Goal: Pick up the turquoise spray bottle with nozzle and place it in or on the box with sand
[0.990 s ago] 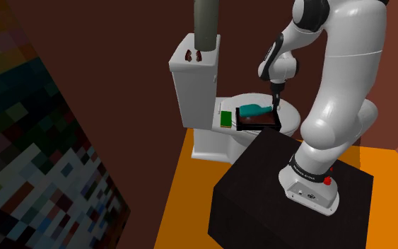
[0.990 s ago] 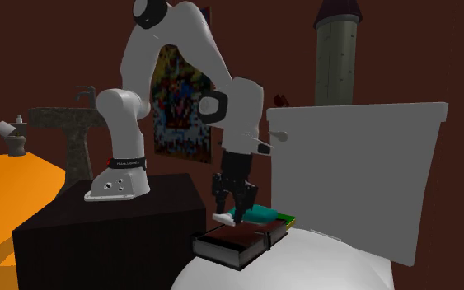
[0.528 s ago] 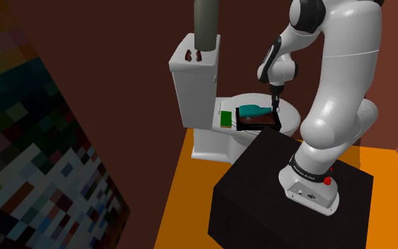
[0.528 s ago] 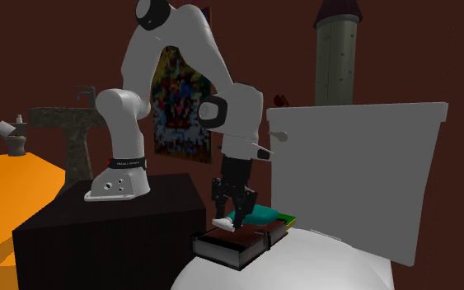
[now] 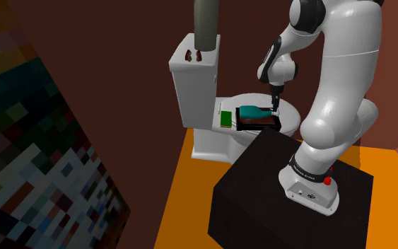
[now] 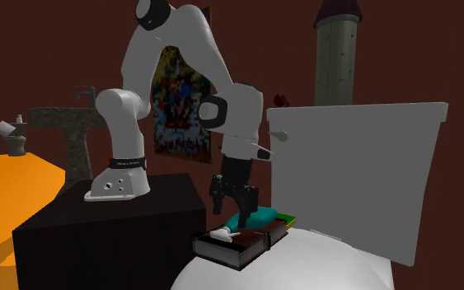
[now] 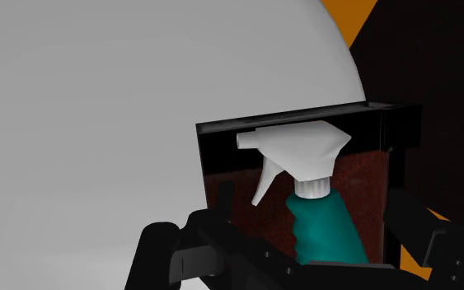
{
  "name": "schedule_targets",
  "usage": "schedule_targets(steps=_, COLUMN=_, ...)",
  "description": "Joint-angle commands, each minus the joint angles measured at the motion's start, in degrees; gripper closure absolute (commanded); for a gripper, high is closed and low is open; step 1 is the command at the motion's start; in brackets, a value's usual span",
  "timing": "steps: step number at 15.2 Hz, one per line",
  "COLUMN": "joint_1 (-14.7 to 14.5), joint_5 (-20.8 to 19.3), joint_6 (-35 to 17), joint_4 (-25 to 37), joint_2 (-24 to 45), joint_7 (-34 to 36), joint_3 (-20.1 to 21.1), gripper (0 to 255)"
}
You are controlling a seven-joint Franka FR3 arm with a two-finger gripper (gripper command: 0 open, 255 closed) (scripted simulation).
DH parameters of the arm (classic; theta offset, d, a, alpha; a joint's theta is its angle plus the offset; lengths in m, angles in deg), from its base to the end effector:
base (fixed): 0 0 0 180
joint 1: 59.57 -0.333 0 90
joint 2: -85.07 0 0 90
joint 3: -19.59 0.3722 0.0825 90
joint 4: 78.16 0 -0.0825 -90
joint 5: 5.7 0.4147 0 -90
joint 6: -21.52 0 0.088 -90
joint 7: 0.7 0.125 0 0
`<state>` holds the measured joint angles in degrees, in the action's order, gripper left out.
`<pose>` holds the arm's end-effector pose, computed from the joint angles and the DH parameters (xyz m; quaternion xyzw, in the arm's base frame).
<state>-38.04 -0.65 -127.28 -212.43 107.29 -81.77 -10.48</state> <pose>0.3251 -0.4273 0.1917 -0.9701 -0.2280 0.0835 0.0048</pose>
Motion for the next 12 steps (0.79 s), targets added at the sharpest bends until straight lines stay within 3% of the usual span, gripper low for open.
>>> schedule_targets(steps=1, joint_1=-1.0, joint_5=-1.3, joint_6=1.7, joint_4=0.0, joint_2=-1.8, joint_7=0.9, joint_3=-1.0, gripper=0)
schedule_targets(steps=4, joint_1=-3.4, joint_5=-4.9, joint_6=6.8, joint_4=0.5, joint_2=-6.8, joint_7=3.5, joint_3=-3.4, gripper=0)
schedule_targets(steps=12, joint_1=-3.3, joint_5=-5.0, joint_6=6.8, joint_4=0.5, joint_2=-6.8, joint_7=3.5, joint_3=-3.4, gripper=0)
